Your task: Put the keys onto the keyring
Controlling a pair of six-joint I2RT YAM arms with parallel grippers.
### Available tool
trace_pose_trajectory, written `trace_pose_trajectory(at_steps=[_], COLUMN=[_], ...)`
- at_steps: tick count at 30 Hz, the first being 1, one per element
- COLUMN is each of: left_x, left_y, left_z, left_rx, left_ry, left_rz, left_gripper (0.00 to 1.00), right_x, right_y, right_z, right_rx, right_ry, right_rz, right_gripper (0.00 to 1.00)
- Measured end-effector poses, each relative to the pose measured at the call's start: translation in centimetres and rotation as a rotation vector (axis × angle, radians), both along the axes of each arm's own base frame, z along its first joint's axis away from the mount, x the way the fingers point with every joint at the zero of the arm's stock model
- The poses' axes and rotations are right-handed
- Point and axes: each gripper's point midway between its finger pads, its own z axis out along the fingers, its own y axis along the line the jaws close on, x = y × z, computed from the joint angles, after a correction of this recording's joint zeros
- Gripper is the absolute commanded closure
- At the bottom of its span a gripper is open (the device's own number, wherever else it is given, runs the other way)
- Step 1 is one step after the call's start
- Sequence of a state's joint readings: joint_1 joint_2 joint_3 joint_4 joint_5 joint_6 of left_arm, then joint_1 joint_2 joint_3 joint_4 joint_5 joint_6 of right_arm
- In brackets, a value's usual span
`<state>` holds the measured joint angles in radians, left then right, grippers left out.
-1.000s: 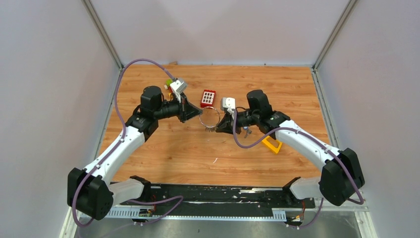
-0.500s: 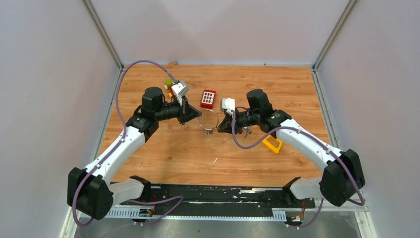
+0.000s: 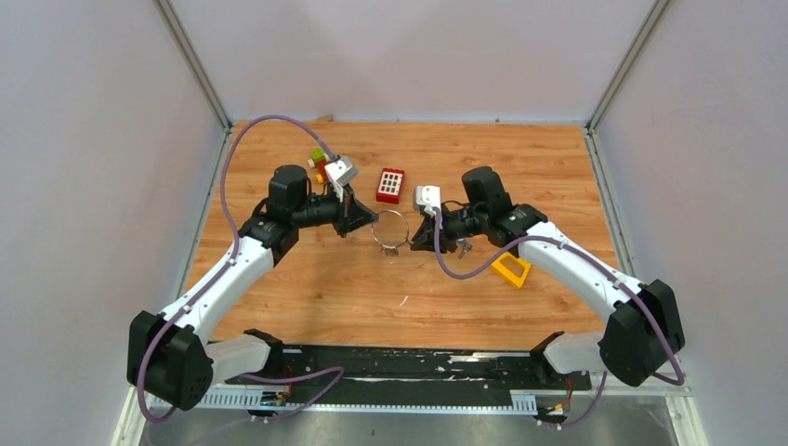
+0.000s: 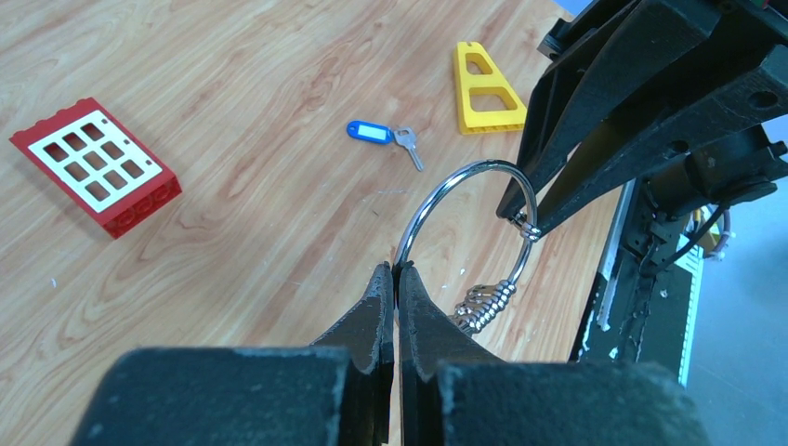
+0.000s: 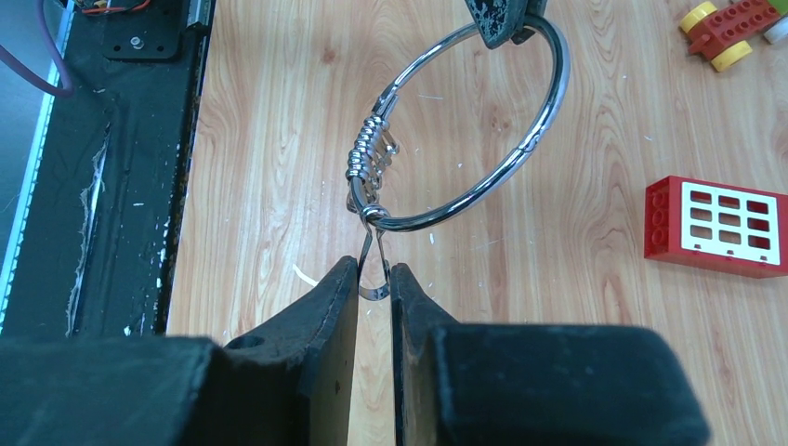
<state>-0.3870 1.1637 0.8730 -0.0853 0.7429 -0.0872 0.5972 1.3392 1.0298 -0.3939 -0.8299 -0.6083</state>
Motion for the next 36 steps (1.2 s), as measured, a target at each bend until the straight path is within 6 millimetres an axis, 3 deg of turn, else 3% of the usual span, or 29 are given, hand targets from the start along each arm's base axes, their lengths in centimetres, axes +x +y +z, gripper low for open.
trace_pose_trajectory(at_steps=[23, 25, 28, 30, 32, 36], left_x=[-0.42, -0.5, -0.57, -0.57, -0.56, -0.49], left_y=[-0.3, -0.31, -0.3, -0.31, -0.32, -0.39], left_z=[-0.27, -0.38, -0.54, -0.55, -0.53, -0.32], left_rx=[-0.023, -0.024, -0.024, -0.024, -0.026, -0.033], left_ry=[0.008, 0.013, 0.017, 0.017, 0.018, 0.014], left_rz=[-0.023, -0.025, -0.026, -0.026, -0.025, -0.025], left_gripper=[1.0, 1.0, 1.0, 1.0, 1.0, 1.0], right_x=[-0.05, -0.06, -0.06, -0.06, -0.08, -0.17], right_y=[0.1, 0.13, 0.13, 0.14, 0.16, 0.25], right_z=[-0.3, -0.27, -0.26, -0.24, -0.25, -0.36], right_rx=[-0.008, -0.006, -0.006, -0.005, -0.005, -0.003], right_ry=[0.024, 0.024, 0.024, 0.024, 0.028, 0.043], right_rz=[0.004, 0.006, 0.006, 0.006, 0.006, 0.008], right_gripper=[0.76, 0.77, 0.9, 0.94, 0.89, 0.64])
